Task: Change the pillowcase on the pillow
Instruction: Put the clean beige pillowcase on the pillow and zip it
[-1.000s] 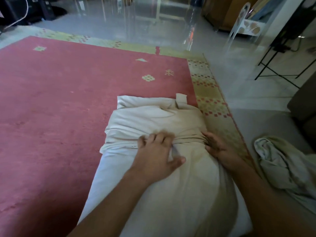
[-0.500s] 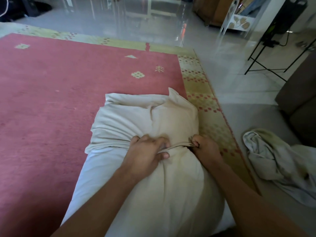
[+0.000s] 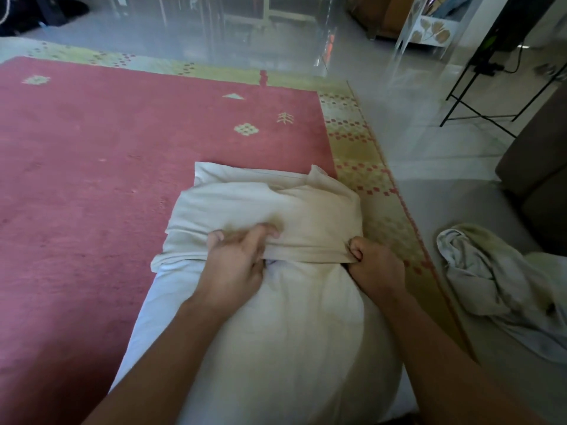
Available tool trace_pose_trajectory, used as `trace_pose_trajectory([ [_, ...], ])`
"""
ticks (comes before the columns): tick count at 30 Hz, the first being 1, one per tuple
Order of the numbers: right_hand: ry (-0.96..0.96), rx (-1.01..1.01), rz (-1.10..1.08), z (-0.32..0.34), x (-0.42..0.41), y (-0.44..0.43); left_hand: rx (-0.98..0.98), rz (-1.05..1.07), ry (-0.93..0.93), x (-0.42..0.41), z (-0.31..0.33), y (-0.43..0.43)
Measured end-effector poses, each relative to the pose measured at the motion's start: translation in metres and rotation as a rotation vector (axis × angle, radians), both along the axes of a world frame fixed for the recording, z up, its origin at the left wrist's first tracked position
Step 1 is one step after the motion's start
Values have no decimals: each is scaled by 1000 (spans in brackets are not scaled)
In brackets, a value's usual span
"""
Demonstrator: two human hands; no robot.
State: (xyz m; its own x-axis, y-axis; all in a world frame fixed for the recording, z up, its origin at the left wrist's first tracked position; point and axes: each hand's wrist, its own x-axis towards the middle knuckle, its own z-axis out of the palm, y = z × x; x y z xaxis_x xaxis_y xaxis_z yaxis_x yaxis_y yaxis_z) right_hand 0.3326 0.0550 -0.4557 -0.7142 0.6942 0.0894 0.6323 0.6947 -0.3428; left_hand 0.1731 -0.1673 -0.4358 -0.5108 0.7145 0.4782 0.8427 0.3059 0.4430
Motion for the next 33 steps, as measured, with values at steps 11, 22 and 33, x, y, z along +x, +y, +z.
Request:
trace_pose_trajectory([
  [11, 43, 40, 401, 49, -49, -101, -200, 156, -574, -96, -27, -96],
  [22, -196, 239, 425, 25, -103, -250, 323, 310, -990, -84, -64, -110],
  [33, 99, 450, 581, 32, -114, -218, 539, 119, -1071, -65, -16, -114],
])
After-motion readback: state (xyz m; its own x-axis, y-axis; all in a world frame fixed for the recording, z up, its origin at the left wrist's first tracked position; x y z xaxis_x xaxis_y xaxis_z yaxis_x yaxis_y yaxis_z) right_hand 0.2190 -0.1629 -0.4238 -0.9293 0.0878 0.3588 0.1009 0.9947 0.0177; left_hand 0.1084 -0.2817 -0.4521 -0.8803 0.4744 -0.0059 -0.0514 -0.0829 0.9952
